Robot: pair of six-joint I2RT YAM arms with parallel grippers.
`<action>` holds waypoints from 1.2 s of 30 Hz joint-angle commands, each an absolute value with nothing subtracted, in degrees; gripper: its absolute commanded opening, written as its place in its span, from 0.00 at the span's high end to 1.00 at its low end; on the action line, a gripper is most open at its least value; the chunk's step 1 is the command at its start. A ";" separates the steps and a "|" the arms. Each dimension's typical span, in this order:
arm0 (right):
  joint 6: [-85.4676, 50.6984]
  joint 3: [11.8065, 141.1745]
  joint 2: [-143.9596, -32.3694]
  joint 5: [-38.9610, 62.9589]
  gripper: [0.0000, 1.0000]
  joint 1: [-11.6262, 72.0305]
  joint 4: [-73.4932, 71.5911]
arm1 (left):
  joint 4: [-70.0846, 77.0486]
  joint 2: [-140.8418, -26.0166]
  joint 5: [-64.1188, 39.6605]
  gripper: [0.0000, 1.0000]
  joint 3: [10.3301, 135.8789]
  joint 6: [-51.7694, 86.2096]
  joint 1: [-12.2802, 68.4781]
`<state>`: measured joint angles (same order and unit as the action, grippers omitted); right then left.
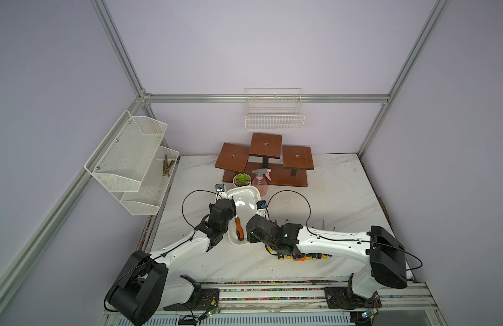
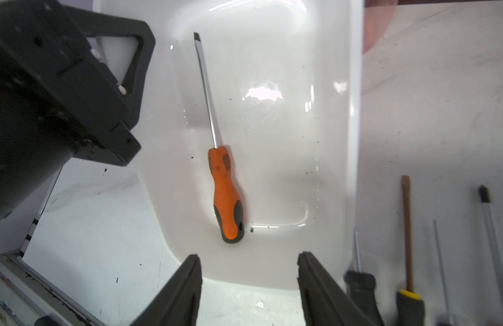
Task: Take out the screwdriver from the storage box
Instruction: Pick up the screwdriver from the storage box.
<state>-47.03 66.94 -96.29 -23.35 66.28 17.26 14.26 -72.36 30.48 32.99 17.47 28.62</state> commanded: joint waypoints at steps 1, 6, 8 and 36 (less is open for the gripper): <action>-45.15 69.68 -100.68 -21.37 0.40 66.03 10.31 | 14.81 -70.79 31.78 1.00 33.51 17.51 28.39; -44.48 74.79 -107.93 -20.12 0.39 64.90 10.83 | 14.97 -70.15 32.00 1.00 32.88 17.84 28.44; -43.55 76.18 -109.51 -19.81 0.36 64.44 11.07 | 15.11 -70.13 32.12 1.00 32.79 17.91 28.43; -40.95 84.56 -121.80 -13.14 1.00 60.20 14.91 | 16.77 -69.62 31.93 1.00 31.71 17.60 28.26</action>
<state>-42.57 83.83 -119.81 -14.28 60.73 12.97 14.68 -70.70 33.54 31.94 17.85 27.68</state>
